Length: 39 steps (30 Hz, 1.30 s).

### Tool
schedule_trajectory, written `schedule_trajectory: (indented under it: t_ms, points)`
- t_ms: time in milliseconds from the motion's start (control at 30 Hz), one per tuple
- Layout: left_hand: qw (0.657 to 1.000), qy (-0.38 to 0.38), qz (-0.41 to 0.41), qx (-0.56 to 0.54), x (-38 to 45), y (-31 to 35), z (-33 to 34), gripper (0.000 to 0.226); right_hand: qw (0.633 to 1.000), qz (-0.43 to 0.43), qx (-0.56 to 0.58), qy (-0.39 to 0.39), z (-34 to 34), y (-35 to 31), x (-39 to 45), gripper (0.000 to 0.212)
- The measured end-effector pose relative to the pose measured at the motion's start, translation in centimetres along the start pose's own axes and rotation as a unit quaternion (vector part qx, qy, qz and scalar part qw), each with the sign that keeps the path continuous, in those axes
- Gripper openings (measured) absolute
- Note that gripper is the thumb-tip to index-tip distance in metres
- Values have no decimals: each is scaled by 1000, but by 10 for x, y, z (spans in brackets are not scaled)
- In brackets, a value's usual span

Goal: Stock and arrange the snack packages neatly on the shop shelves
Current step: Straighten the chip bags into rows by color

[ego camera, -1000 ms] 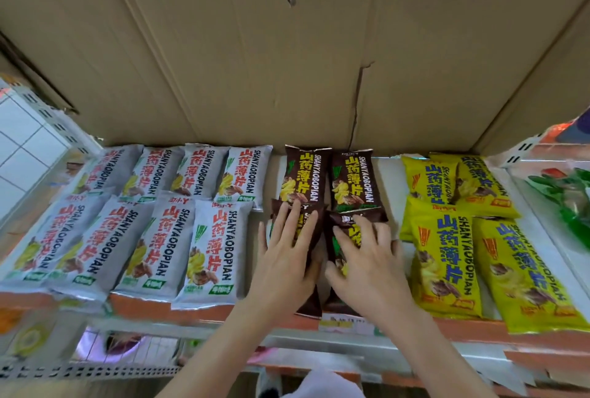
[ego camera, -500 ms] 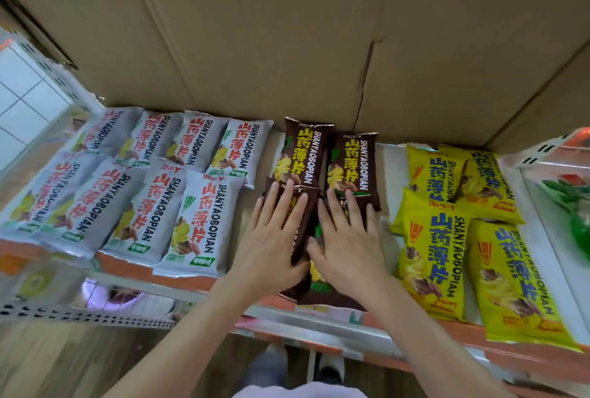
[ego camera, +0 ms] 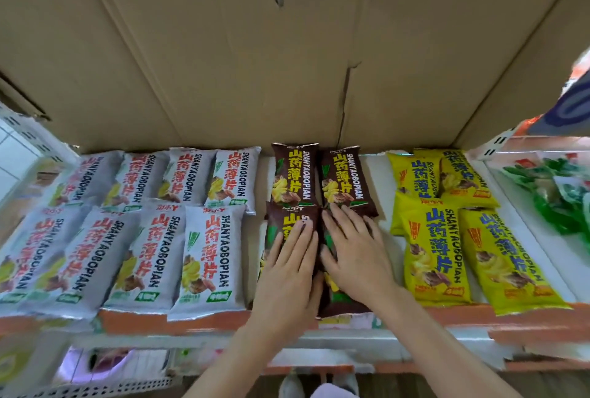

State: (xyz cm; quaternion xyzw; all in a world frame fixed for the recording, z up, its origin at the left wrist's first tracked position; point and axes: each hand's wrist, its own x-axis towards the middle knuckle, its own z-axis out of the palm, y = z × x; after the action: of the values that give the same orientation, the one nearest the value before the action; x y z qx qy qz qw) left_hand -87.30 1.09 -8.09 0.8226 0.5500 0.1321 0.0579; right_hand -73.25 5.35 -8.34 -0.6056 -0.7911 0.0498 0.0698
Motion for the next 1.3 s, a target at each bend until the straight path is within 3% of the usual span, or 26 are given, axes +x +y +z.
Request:
schedule_trajectory:
  t_ms: [133, 233, 367, 467, 700, 767, 867, 967, 1100, 1300]
  points:
    - [998, -22, 16, -50, -12, -3, 0, 59, 995, -18, -5, -99, 0, 6, 7, 60]
    - [997, -20, 4, -73, -10, -1, -1, 62, 989, -33, 62, -127, -16, 11, 2, 53]
    - [986, 24, -19, -162, 4, 13, -10, 52, 981, -62, 176, -50, -42, 22, -9, 38]
    - [983, 36, -6, -180, 28, 35, -10, 47, 979, -74, 190, 2, -58, 43, -14, 34]
    - [975, 47, -56, -212, 122, 108, 0, 46, 980, 43, 163, 106, -88, 158, -11, 26]
    - [980, 9, -98, -172, 158, 122, 11, 54, 980, 115, 136, 88, -88, 189, 2, 31]
    - [980, -107, -151, -74, 206, 135, 28, 69, 982, 174, 79, -8, -81, 222, 24, 53]
    - [960, -184, -205, -54, 229, 141, 46, 77, 964, 188, 172, -75, -68, 235, 41, 73]
    - [947, -176, -264, -46, 228, 145, 56, 84, 971, 150, 182, -38, -51, 231, 49, 75]
    - [947, -153, -275, -66, 221, 154, 55, 87, 984, 114, 135, -2, -44, 231, 41, 71]
